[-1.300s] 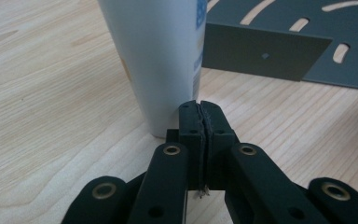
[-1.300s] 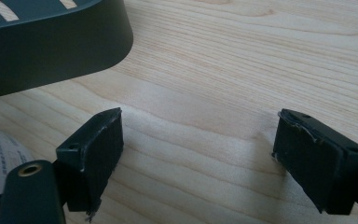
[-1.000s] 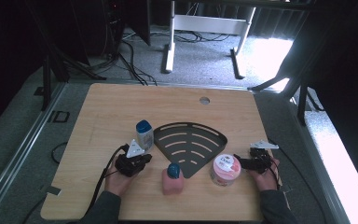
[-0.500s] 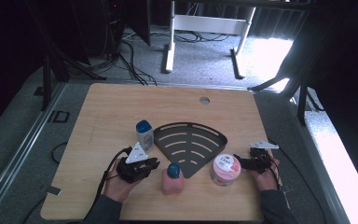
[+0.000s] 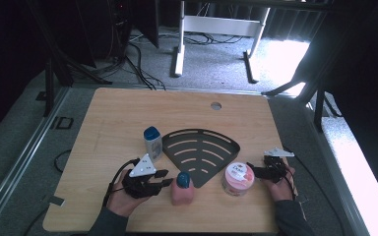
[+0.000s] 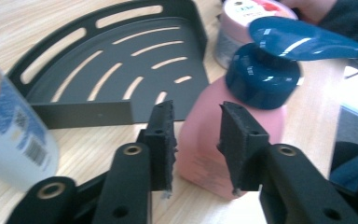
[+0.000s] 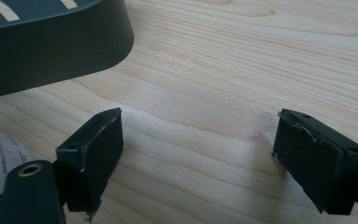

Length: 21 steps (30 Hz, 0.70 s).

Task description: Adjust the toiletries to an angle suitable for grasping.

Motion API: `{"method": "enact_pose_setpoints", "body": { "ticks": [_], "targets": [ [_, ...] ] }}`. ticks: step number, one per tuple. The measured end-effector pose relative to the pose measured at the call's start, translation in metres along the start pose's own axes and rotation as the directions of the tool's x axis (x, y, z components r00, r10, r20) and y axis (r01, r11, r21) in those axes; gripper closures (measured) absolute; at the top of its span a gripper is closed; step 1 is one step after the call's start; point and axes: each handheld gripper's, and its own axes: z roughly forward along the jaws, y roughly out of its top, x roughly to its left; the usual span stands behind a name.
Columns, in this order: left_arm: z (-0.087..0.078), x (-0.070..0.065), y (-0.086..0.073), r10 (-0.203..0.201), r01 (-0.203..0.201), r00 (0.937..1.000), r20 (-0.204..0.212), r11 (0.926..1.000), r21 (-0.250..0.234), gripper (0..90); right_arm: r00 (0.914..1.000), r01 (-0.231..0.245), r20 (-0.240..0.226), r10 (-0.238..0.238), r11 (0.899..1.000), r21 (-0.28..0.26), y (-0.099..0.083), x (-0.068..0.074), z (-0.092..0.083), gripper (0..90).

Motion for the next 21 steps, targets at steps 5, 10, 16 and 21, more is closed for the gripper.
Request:
{"method": "enact_pose_setpoints", "body": {
  "ticks": [5, 10, 16, 21],
  "targets": [
    [0.001, -0.006, 0.003, 0.024, -0.024, 0.9996, 0.014, 0.9997, -0.002, 57.8, 1.0000, 0.000, 0.000, 0.000, 1.000, 0.000, 0.000, 0.000, 0.000, 15.4],
    [-0.001, -0.007, 0.004, 0.028, -0.028, 0.9993, 0.024, 0.9995, -0.012, 53.5, 1.0000, 0.000, 0.000, 0.000, 1.000, 0.000, 0.000, 0.000, 0.000, 15.5],
    [0.004, -0.012, 0.006, 0.054, -0.053, 0.9967, 0.060, 0.9984, -0.018, 48.2, 1.0000, 0.000, 0.000, 0.000, 1.000, 0.000, 0.000, 0.000, 0.000, 15.4],
    [0.017, -0.017, 0.011, 0.088, -0.088, 0.9938, 0.067, 0.9961, -0.010, 45.7, 1.0000, 0.000, 0.000, 0.000, 1.000, 0.000, 0.000, 0.000, 0.000, 15.4]
  ]
}}
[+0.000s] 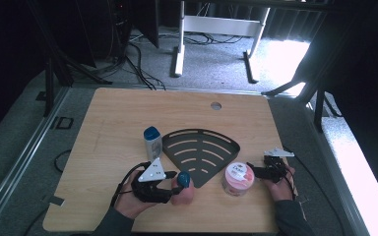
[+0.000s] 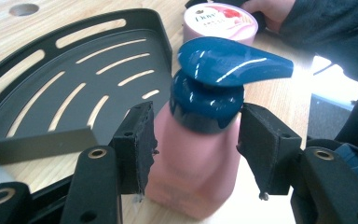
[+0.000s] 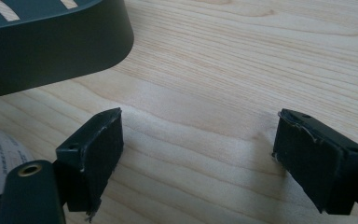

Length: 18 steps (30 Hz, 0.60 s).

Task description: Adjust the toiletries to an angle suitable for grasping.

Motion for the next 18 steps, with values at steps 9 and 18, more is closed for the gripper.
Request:
{"method": "enact_pose_setpoints", "body": {
  "ticks": [9, 18],
  "targets": [
    [0.015, 0.004, 0.006, 0.007, -0.006, 0.9991, 0.042, 0.9998, -0.018, 45.1, 1.0000, 0.000, 0.000, 0.000, 1.000, 0.000, 0.000, 0.000, 0.000, 15.4],
    [0.013, -0.005, 0.011, 0.028, -0.028, 0.9995, -0.016, 0.9995, -0.018, 51.7, 1.0000, 0.000, 0.000, 0.000, 1.000, 0.000, 0.000, 0.000, 0.000, 15.4]
  ]
}}
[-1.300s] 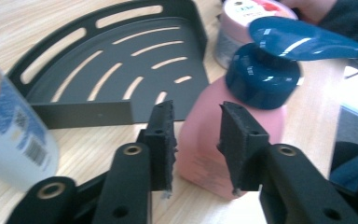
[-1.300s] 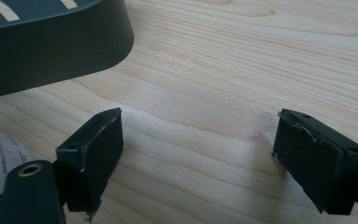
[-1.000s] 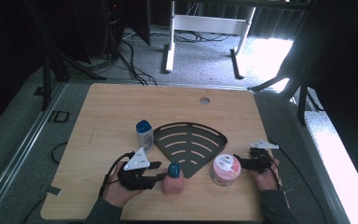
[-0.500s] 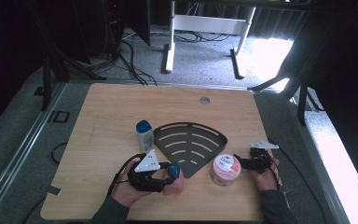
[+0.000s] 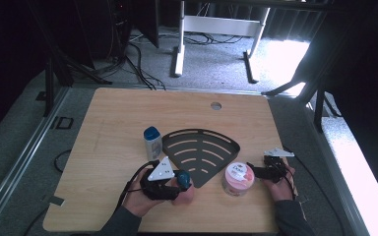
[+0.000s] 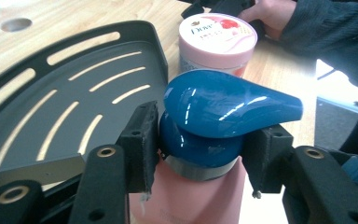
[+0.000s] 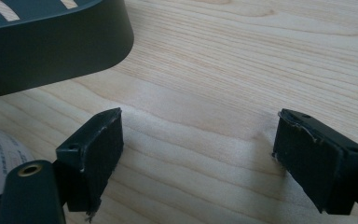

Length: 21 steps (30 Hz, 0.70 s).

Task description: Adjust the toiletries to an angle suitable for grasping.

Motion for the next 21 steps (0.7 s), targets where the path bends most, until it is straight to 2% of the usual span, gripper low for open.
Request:
{"method": "enact_pose_setpoints", "body": {
  "ticks": [8, 13, 16, 17, 18, 21],
  "targets": [
    [-0.007, -0.005, -0.001, -0.009, 0.011, 0.9982, -0.059, 0.9996, 0.024, 52.3, 1.0000, -0.001, -0.001, 0.001, 1.000, 0.000, 0.000, 0.000, 0.000, 15.4],
    [-0.013, -0.001, -0.003, -0.044, 0.049, 0.9924, -0.115, 0.9983, 0.033, 52.3, 1.0000, -0.001, 0.000, 0.001, 1.000, 0.000, 0.000, 0.000, 0.000, 15.4],
    [-0.019, 0.006, -0.007, -0.083, 0.088, 0.9819, -0.170, 0.9957, 0.026, 52.2, 1.0000, -0.001, 0.000, 0.001, 1.000, 0.000, 0.000, 0.000, 0.000, 15.4],
    [-0.019, 0.006, -0.007, -0.083, 0.088, 0.9819, -0.170, 0.9957, 0.026, 52.2, 1.0000, -0.001, 0.000, 0.001, 1.000, 0.000, 0.000, 0.000, 0.000, 15.4],
    [-0.022, 0.010, -0.009, -0.104, 0.111, 0.9723, -0.209, 0.9936, 0.022, 52.2, 1.0000, -0.001, -0.001, 0.001, 1.000, 0.000, 0.000, 0.000, 0.000, 15.4],
    [-0.024, 0.016, -0.012, -0.148, 0.153, 0.9524, -0.266, 0.9882, -0.003, 52.1, 1.0000, -0.001, -0.001, 0.001, 1.000, 0.000, 0.000, 0.000, 0.000, 15.4]
  ]
}}
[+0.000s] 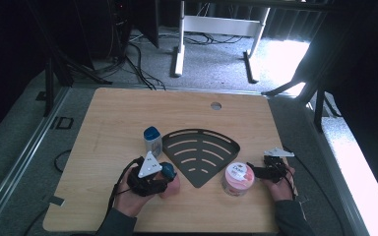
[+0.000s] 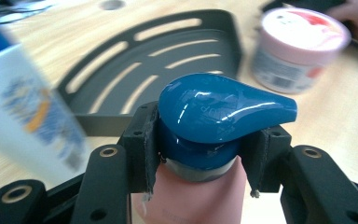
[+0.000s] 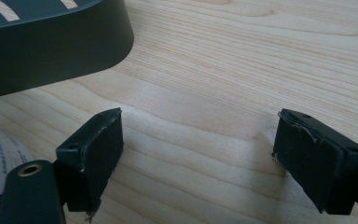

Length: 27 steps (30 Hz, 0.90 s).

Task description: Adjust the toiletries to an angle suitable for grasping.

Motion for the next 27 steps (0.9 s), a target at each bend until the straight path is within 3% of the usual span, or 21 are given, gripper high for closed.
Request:
{"method": "enact_pose_setpoints", "body": {
  "ticks": [2, 5, 11, 18, 22, 27],
  "targets": [
    [0.000, 0.004, -0.001, -0.018, 0.018, 0.9998, -0.008, 0.9998, 0.002, 51.8, 1.0000, 0.001, 0.000, -0.001, 1.000, 0.000, 0.000, 0.000, 0.000, 15.4],
    [-0.001, 0.006, -0.002, 0.010, -0.010, 0.9999, -0.010, 0.9996, 0.024, 45.3, 1.0000, 0.000, 0.000, 0.000, 1.000, 0.000, 0.000, 0.000, 0.000, 15.4],
    [-0.012, 0.011, -0.005, 0.009, -0.009, 0.9993, 0.036, 0.9997, 0.022, 42.3, 1.0000, 0.000, 0.000, 0.000, 1.000, 0.000, 0.000, 0.000, 0.000, 15.4],
    [-0.026, 0.012, -0.009, 0.012, -0.014, 0.9990, 0.043, 0.9994, 0.033, 56.6, 1.0000, 0.000, 0.000, 0.000, 1.000, 0.000, 0.000, 0.000, 0.000, 15.4],
    [-0.033, 0.014, -0.010, -0.006, 0.004, 0.9957, 0.092, 0.9997, 0.023, 67.3, 1.0000, 0.000, 0.000, 0.000, 1.000, 0.000, 0.000, 0.000, 0.000, 15.4],
    [-0.031, 0.007, -0.011, 0.033, -0.037, 0.9919, 0.122, 0.9991, 0.024, 75.5, 1.0000, -0.001, 0.000, 0.001, 1.000, -0.001, 0.000, 0.000, 0.000, 15.4]
  ]
}}
